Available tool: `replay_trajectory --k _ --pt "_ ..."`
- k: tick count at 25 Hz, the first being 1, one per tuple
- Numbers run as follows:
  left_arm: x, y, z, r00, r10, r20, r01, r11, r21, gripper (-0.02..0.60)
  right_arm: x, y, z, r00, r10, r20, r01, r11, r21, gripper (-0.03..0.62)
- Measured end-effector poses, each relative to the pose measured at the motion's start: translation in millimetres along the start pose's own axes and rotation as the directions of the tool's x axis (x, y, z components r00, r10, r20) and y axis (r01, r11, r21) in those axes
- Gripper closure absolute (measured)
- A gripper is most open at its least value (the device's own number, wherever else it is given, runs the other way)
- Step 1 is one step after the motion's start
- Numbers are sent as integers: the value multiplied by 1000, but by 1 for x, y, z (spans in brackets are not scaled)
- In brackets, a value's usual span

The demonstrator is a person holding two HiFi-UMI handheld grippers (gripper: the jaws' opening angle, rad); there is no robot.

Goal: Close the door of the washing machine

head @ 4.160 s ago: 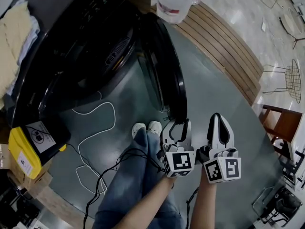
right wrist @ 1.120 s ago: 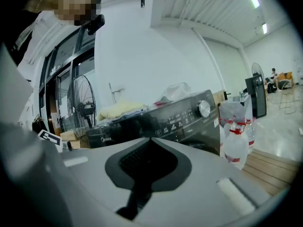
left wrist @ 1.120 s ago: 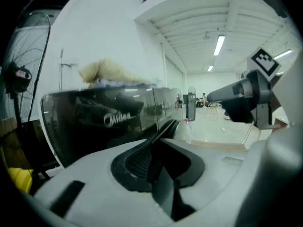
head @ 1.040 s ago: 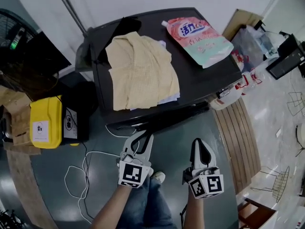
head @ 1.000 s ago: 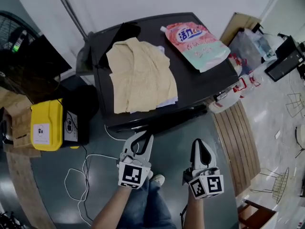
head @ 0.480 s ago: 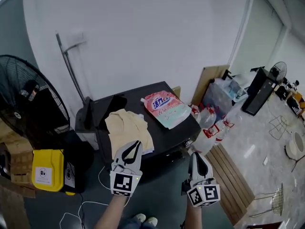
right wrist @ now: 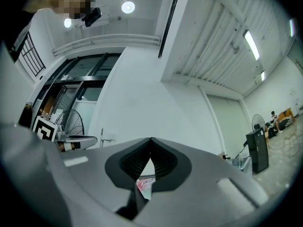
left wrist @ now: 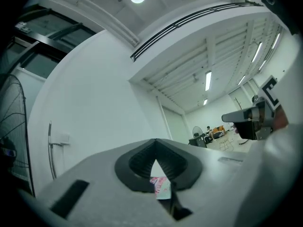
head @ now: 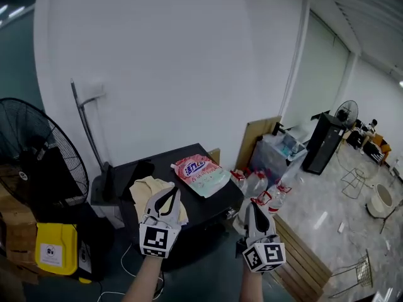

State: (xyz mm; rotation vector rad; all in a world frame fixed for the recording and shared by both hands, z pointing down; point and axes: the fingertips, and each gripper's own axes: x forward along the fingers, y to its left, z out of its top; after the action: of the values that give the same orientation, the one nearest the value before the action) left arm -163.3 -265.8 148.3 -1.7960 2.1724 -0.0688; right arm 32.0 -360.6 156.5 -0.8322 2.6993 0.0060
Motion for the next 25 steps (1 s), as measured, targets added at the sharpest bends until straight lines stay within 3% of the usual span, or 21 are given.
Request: replay_trajectory --k 13,25 --pt "1 -4 6 1000 -17 9 17 1000 0 583 -14 -4 -2 998 -55 -28 54 997 -54 582" --pt "-6 -8 0 999 -31 -7 31 1000 -3 583 -18 3 -13 998 -41 -57 38 998 -40 582"
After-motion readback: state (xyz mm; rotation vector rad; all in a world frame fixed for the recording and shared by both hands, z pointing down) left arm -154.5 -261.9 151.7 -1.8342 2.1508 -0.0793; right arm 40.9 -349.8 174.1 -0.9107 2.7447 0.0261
